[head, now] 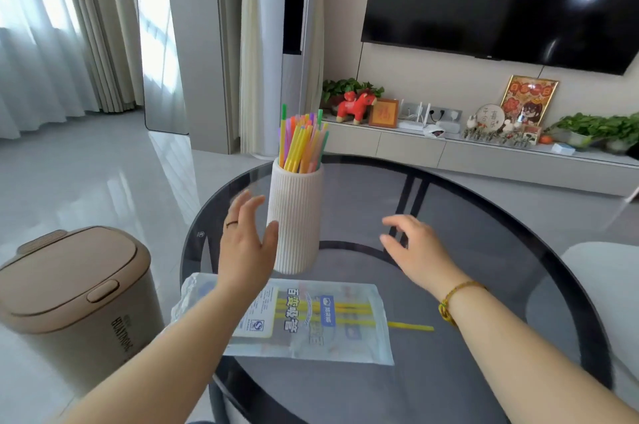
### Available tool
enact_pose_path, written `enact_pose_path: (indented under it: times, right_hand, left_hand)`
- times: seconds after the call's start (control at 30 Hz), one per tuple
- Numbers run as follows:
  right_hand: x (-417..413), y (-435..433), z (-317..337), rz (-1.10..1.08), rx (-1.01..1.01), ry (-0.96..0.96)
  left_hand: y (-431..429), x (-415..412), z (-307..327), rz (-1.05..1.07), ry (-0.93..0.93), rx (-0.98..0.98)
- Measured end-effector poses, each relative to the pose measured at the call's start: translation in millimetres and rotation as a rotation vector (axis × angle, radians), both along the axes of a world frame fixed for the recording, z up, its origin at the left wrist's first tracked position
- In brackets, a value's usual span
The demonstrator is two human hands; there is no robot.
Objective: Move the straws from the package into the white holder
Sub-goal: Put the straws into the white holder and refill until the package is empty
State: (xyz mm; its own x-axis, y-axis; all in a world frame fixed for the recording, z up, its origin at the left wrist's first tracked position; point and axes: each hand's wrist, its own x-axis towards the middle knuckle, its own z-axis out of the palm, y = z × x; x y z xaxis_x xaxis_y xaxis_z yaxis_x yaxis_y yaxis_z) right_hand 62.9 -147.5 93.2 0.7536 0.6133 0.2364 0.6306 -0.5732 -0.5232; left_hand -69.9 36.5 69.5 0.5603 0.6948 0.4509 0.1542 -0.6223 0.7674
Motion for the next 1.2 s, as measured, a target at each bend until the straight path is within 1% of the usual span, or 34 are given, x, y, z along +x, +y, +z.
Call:
enact_pose_path:
  times: [0.07, 0.13, 0.27, 0.33, 0.43, 0.53, 0.6, 0.67, 0.77, 0.8, 0.93, 1.0, 1.1, 1.17, 1.2]
  right_hand:
    - [-4.7, -18.9, -25.9, 0.021, -0.196, 0.111]
    - [-12.4, -29.2, -43.5, 0.056, -0.318, 0.171]
    - [-23.7, -34.6, -65.7, 0.097, -0.501, 0.178]
    - [-26.1, -36.5, -74.4, 0.083, -0.532, 0.175]
    - [-30.9, -39.8, -86.2, 0.064, -0.428, 0.133]
    - [-38.1, -39.3, -97.2, 0.044, -0.275, 0.051]
    - [-42.5, -37.9, -103.8, 0.024, -0.188, 0.030]
    - [-45.8, -36.9, -109.0, -0.024, -0.093, 0.089]
    - [-48.2, -34.9, -105.9, -0.160, 0.095, 0.311]
    - [-48.3, -32.9, -103.1, -0.188, 0.113, 0.358]
    - [-47.0, -15.0, -92.2, -0.221, -0.098, 0.289]
    - [-49.3, -5.5, -87.8, -0.256, -0.104, 0.321]
    - [-53.8, 2.4, -83.6, -0.258, -0.007, 0.412]
    - [-55.9, 2.6, -80.6, -0.248, 0.123, 0.520]
    - [-56.3, 1.5, -78.8, -0.245, 0.182, 0.579]
  left_hand:
    - [-15.0, -9.1, -20.9, -0.086, 0.091, 0.087]
    - [-30.8, -16.2, -40.7, -0.180, 0.195, 0.147]
    - [-48.6, -24.9, -73.5, -0.242, 0.433, 0.279]
    - [-52.4, -29.8, -82.7, -0.237, 0.456, 0.314]
    - [-56.7, -39.8, -90.2, -0.231, 0.425, 0.324]
    - [-57.5, -43.6, -94.2, -0.219, 0.464, 0.362]
    - [-57.4, -43.2, -94.2, -0.216, 0.460, 0.366]
    - [-57.0, -42.6, -94.9, -0.223, 0.410, 0.355]
    - [-58.5, -45.2, -96.8, -0.224, 0.376, 0.361]
    - [-58.8, -46.4, -97.9, -0.224, 0.376, 0.360]
    - [-58.0, -46.9, -99.9, -0.206, 0.401, 0.335]
    - [-56.8, -46.3, -101.5, -0.202, 0.394, 0.320]
    - [-58.9, -48.8, -98.4, -0.176, 0.330, 0.320]
    - [-60.3, -52.0, -94.4, -0.116, 0.235, 0.281]
    - [-61.3, -53.9, -93.9, -0.080, 0.160, 0.250]
